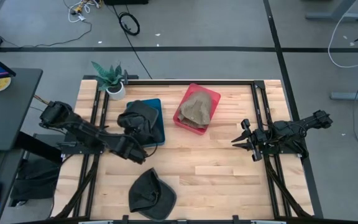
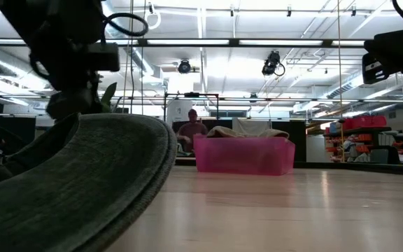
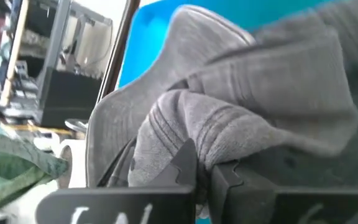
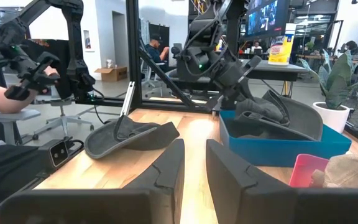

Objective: Pick & Place hat
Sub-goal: Put the top black cap into the blue bin, then put the black cap into the blue bin

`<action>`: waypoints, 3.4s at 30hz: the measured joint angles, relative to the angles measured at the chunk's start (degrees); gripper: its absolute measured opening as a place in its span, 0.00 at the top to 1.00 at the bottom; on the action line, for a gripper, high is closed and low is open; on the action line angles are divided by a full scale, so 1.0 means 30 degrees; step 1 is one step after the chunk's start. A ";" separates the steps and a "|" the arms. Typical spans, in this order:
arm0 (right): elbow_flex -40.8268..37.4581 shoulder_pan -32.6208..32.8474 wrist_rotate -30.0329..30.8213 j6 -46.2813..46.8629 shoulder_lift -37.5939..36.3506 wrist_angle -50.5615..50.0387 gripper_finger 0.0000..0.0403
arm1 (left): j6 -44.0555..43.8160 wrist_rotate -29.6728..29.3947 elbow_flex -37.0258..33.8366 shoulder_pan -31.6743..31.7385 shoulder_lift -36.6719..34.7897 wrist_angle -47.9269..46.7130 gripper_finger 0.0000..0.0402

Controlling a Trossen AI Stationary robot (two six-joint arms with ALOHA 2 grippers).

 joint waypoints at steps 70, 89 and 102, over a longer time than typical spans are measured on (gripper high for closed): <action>0.0000 -0.0004 0.0000 -0.0002 -0.0007 -0.0005 0.82 | 0.1352 0.7448 0.6594 -0.4851 -0.0015 0.1490 0.49; 0.0000 0.0002 -0.0004 -0.0004 -0.0007 0.0000 0.82 | 0.8998 1.1820 0.6550 -0.5316 0.3114 0.9057 0.49; 0.0000 0.0003 -0.0006 -0.0007 -0.0007 0.0000 0.82 | 0.8821 1.4281 0.6550 -0.3827 0.4974 0.9873 0.49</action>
